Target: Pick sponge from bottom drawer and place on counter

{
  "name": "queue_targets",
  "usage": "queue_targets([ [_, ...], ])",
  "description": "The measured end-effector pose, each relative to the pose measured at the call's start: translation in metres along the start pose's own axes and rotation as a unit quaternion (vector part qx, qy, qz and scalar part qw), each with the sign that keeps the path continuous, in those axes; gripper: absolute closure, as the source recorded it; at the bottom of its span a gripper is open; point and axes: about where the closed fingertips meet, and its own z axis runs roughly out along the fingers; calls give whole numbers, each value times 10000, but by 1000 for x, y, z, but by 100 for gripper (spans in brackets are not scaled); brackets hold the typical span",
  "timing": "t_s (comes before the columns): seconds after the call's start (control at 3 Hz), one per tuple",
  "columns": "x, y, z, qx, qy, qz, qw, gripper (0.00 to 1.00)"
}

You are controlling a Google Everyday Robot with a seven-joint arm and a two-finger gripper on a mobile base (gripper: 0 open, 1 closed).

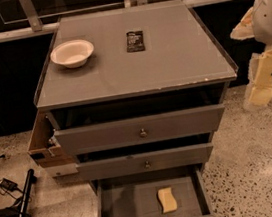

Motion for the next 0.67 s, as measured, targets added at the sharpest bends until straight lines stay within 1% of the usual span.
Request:
queue_targets([
  [0.33,1,13,28,-77,-233,129,9996,38],
  [0.67,0,44,81,-296,-730,443,9959,61],
])
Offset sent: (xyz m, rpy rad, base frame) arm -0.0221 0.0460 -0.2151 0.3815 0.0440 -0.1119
